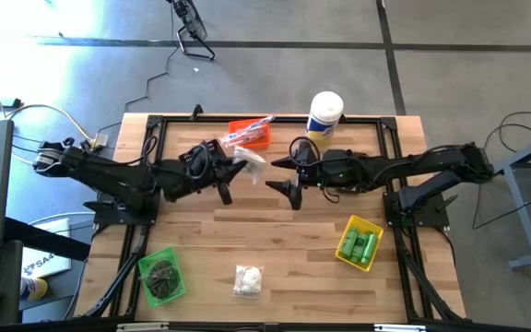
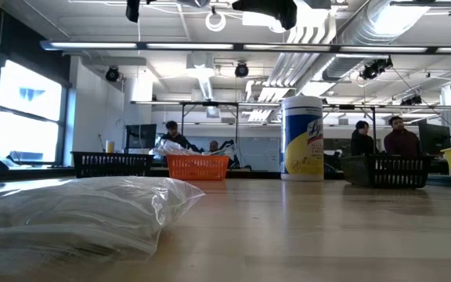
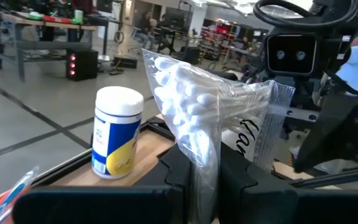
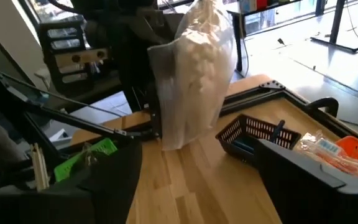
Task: Pick & Place Travel size toiletries
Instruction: Put the white cotton pack into the right black bin
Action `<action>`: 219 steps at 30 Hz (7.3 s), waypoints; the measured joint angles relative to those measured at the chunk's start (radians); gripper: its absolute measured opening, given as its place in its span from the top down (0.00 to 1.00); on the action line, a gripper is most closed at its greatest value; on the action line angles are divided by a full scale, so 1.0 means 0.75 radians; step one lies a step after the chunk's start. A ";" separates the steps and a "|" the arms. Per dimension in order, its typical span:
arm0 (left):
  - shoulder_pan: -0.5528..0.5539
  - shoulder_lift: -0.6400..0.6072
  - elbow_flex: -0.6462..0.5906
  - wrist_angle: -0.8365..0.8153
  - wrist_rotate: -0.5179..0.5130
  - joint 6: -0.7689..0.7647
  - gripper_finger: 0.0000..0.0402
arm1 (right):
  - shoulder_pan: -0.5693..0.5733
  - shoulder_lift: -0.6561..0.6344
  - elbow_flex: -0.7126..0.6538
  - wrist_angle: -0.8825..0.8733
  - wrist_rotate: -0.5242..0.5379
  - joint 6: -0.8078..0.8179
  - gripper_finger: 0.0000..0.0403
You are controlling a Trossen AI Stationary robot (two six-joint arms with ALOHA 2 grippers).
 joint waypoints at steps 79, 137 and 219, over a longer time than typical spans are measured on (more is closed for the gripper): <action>0.059 0.027 0.000 -0.011 0.255 0.054 0.47 | -0.009 0.069 0.000 0.164 0.082 -0.023 0.96; 0.058 -0.550 -0.242 -0.710 0.312 -0.085 0.47 | -0.081 -0.159 0.001 -1.005 0.803 0.816 0.96; 0.059 -0.584 -0.242 -0.722 0.281 -0.020 0.47 | -0.301 -0.142 -0.138 -1.309 0.288 0.920 0.70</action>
